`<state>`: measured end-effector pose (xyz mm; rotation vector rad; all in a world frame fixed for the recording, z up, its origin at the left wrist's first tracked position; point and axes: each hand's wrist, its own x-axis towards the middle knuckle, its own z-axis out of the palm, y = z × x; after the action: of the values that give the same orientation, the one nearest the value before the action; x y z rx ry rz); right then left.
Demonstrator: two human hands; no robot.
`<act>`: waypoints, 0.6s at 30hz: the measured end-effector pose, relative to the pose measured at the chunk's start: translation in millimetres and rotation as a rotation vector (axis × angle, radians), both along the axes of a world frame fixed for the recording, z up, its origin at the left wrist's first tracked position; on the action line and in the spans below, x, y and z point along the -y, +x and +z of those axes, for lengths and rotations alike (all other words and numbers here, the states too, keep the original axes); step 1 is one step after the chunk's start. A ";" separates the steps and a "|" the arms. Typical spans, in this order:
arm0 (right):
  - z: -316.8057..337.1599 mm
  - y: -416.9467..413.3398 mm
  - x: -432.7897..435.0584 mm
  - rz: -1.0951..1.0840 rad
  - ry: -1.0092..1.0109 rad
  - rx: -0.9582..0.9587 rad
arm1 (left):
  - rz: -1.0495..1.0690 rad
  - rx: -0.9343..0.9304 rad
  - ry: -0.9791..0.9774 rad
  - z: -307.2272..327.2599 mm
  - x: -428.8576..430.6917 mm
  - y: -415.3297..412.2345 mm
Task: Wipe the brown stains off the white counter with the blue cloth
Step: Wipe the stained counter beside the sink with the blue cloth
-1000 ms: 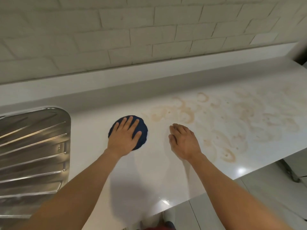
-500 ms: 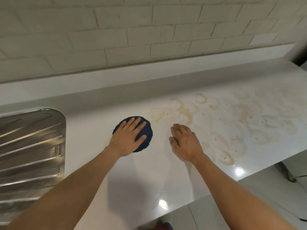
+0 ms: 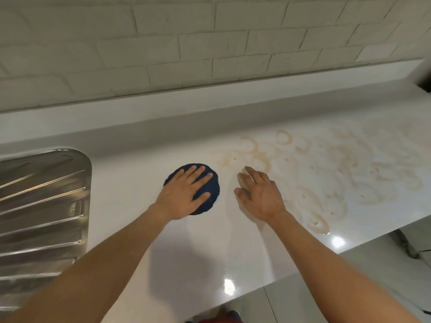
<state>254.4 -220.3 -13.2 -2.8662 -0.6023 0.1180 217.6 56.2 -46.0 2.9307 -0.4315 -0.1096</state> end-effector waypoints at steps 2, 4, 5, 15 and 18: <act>2.0 3.0 -2.2 0.011 -0.021 -0.034 | 0.042 -0.003 0.002 3.2 -10.6 9.5; 0.6 3.9 -6.5 0.021 -0.035 -0.075 | 0.174 -0.017 -0.007 4.6 -0.8 24.3; -0.6 3.5 -8.3 0.019 -0.034 -0.089 | 0.239 -0.028 -0.009 4.7 10.2 30.3; -9.2 -2.7 6.3 0.055 -0.011 -0.091 | 0.255 -0.005 -0.031 -0.2 11.8 -20.7; -8.3 -1.9 5.8 0.068 -0.024 -0.101 | 0.429 -0.046 -0.016 5.1 6.7 10.9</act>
<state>252.5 -226.1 -21.5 -2.8426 -0.6827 0.2801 228.5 49.5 -40.8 2.9207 0.2058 -0.1138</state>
